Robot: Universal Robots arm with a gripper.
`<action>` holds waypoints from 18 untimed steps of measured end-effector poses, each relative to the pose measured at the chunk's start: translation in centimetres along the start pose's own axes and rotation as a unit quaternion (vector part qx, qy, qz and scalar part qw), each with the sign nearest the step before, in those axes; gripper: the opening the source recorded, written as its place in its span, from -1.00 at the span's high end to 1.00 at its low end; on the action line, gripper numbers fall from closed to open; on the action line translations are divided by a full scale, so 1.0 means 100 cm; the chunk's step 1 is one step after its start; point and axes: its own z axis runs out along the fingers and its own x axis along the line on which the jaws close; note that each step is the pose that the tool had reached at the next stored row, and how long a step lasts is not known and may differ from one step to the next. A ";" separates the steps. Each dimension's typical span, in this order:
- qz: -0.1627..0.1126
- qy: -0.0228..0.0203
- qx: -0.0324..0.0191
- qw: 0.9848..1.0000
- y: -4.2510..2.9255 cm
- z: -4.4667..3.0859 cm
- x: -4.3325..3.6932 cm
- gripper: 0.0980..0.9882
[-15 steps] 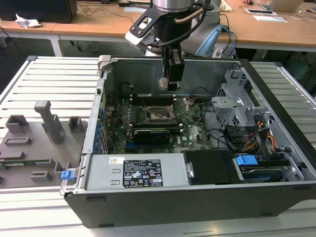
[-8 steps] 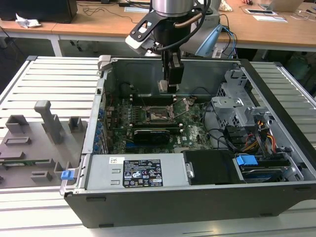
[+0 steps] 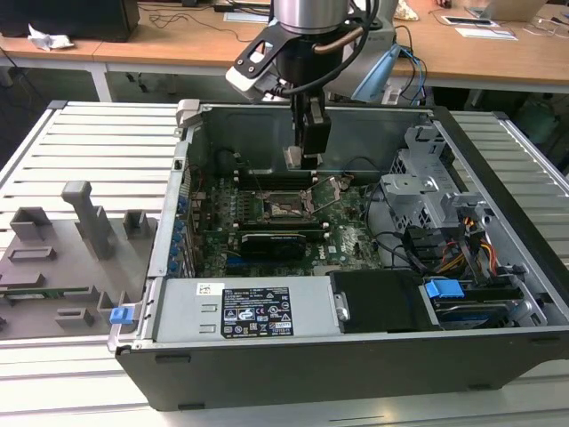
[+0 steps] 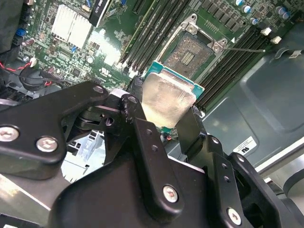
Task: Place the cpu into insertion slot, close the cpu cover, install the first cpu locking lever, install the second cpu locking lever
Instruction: 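Place the cpu into insertion slot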
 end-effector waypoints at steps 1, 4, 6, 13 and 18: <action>0.000 0.000 0.000 1.000 0.0000 0.0004 0.0000 0.03; 0.000 0.000 0.000 1.000 -0.0002 0.0020 0.0000 0.03; 0.000 0.000 0.000 1.000 -0.0003 0.0029 0.0000 0.03; 0.000 0.000 0.000 1.000 -0.0006 0.0066 -0.0001 0.03; 0.000 0.000 0.000 1.000 -0.0008 0.0089 -0.0001 0.03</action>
